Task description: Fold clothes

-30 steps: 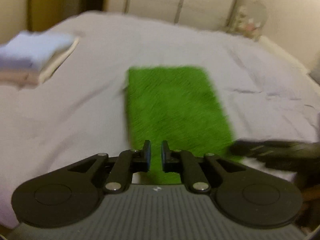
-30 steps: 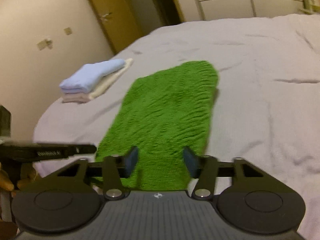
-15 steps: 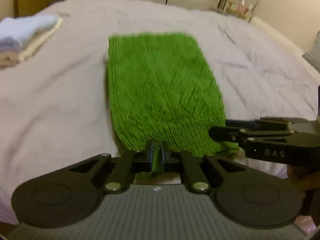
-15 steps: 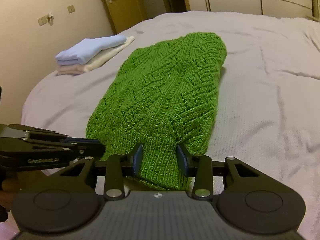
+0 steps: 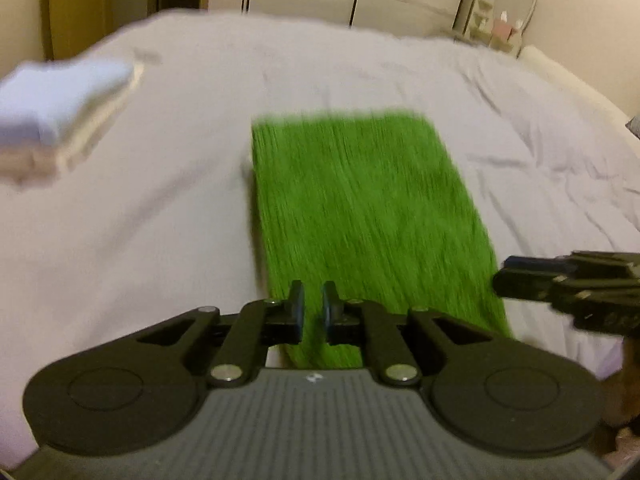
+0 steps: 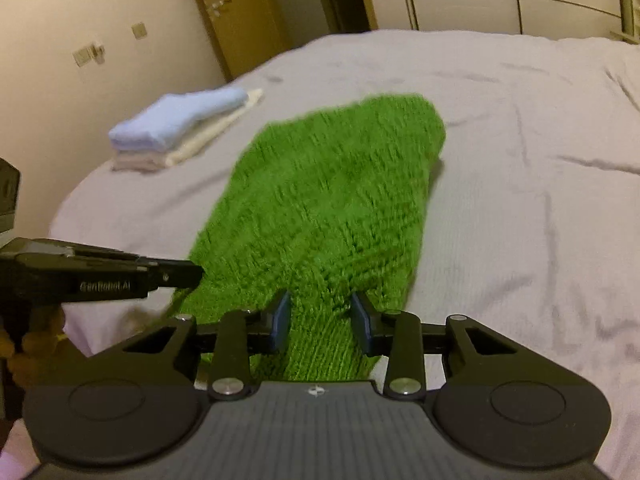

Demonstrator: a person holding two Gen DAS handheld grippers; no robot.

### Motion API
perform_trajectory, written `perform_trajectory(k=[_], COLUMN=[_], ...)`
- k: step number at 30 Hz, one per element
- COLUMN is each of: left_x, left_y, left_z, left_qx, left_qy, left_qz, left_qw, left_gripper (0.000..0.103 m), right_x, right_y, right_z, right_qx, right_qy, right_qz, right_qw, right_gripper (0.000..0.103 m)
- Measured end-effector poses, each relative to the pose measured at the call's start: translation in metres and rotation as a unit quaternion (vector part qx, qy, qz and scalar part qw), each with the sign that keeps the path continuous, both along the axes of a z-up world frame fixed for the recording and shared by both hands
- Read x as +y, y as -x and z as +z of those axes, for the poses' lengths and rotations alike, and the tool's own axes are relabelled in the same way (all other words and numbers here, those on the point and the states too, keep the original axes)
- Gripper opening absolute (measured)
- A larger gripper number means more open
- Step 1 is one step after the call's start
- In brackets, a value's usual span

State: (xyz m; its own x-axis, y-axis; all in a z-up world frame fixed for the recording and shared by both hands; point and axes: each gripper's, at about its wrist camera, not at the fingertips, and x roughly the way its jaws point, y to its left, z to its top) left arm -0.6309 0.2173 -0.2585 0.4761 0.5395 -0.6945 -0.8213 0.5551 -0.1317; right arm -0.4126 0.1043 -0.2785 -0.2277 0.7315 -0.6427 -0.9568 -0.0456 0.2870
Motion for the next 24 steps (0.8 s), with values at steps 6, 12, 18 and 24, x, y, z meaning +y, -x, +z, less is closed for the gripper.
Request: perform_trajectory(k=[6, 12, 18, 24], left_x=[0.066, 0.129, 0.158, 0.146], left_y=[-0.024, -0.06, -0.063, -0.06], left_z=[0.025, -0.004, -0.048, -0.04], left_qx=[-0.013, 0.0, 0.0, 0.01], left_qy=[-0.052, -0.043, -0.013, -0.034], left_qz=[-0.008, -0.022, -0.019, -0.025], left_qw=[0.9986, 0.9988, 0.9997, 0.999], left_gripper=[0.007, 0.007, 0.005, 0.004], right_x=[0.043, 0.123, 0.179, 0.184], right_y=[-0.035, -0.05, -0.056, -0.063], right_z=[0.038, 0.028, -0.027, -0.034], right_qx=[-0.006, -0.05, -0.082, -0.061], right_qy=[-0.072, -0.102, -0.038, -0.018], right_qz=[-0.01, -0.03, -0.021, -0.025], right_qw=[0.997, 0.993, 0.996, 0.998], right_gripper=[0.037, 0.037, 0.037, 0.037])
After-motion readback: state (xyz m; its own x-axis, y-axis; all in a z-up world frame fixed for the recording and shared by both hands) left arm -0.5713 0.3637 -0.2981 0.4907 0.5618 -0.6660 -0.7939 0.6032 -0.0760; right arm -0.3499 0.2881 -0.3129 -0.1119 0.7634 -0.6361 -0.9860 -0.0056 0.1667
